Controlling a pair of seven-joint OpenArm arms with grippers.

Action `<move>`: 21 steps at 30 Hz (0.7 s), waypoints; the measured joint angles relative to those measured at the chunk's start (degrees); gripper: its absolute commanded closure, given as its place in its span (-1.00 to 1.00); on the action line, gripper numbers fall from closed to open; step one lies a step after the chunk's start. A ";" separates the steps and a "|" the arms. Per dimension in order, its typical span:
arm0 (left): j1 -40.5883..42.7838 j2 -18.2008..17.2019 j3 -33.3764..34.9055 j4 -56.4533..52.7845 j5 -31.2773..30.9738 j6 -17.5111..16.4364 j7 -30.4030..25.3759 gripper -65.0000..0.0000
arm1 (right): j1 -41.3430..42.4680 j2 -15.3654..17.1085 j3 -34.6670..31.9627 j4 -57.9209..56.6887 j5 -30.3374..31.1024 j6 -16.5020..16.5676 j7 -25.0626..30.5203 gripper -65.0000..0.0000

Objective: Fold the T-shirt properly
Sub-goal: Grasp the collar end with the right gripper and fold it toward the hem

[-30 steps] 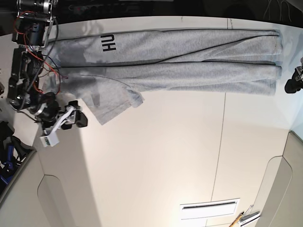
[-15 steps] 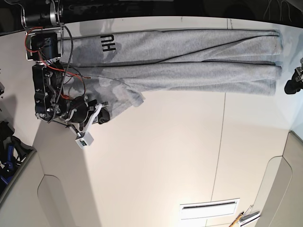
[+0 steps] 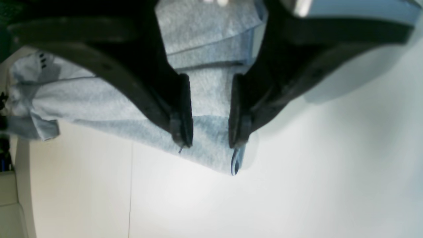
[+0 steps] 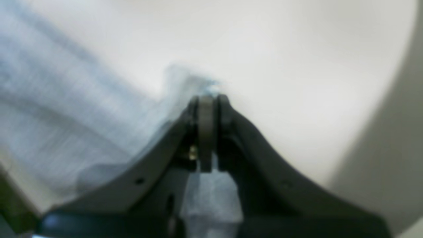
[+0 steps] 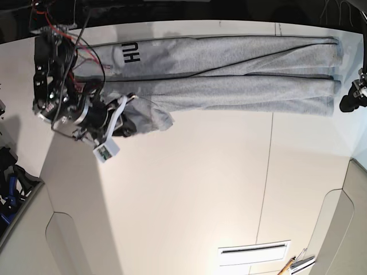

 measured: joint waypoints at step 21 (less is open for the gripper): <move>-0.09 0.00 0.00 0.00 0.00 0.00 -0.07 0.33 | -18.03 -6.34 0.07 9.68 10.10 0.52 -4.74 1.00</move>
